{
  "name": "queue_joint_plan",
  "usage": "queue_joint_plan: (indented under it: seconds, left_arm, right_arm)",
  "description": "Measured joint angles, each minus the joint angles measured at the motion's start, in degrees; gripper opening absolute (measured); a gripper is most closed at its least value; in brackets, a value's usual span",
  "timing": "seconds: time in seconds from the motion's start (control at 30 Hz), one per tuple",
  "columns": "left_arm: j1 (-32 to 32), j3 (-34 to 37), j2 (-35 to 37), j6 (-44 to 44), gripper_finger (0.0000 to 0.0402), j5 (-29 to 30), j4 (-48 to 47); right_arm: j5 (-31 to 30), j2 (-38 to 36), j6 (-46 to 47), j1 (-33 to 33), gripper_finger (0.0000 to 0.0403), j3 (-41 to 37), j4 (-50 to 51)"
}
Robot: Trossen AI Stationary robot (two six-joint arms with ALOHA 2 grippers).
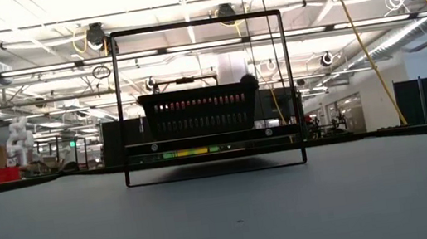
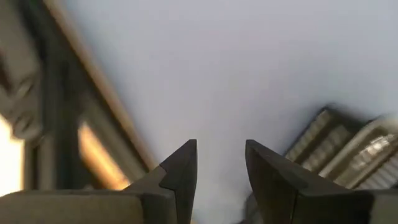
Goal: Stack baskets on shelf by color
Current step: Stack the black bin on the stacked black bins on the shelf
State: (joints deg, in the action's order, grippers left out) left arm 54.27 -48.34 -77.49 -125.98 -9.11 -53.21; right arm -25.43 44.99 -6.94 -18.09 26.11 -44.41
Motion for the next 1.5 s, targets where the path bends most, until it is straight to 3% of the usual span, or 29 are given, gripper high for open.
queue_joint_plan:
  seconds: [0.4,0.53,0.67,0.8,0.97,1.07,1.27,1.5]
  left_arm:
    - [-13.08,0.00,0.02,23.24,0.0136,12.24,1.25]
    - [-17.94,0.00,0.02,35.56,0.0136,24.83,1.89]
    - [-23.31,0.00,0.02,53.48,0.0136,35.50,8.80]
    - [-29.72,0.00,0.02,76.95,0.0136,37.06,20.42]
    - [-35.55,0.00,-0.13,95.03,0.0136,32.07,32.15]
    - [-37.05,-0.09,-0.11,96.73,0.0136,30.94,33.29]
    - [-34.74,-0.07,-0.11,90.74,0.0136,25.73,23.36]
    - [-30.37,-0.04,-0.07,90.11,0.0136,29.75,23.82]
  right_arm:
    - [0.12,11.68,0.44,-0.02,0.0150,6.16,3.05]
    - [0.13,16.33,2.33,-0.74,0.0150,10.18,6.74]
    - [0.13,22.08,5.77,-5.18,0.0150,15.22,13.79]
    - [-1.09,29.67,8.46,-12.18,0.0150,24.10,20.57]
    - [-12.01,43.92,11.17,-19.52,0.0150,36.45,22.87]
    - [-16.50,52.96,11.54,-21.05,0.0150,45.32,23.53]
    - [-13.05,68.67,7.27,-21.41,0.0150,62.91,25.81]
    - [-11.92,79.24,4.45,-18.90,0.0151,68.18,18.90]
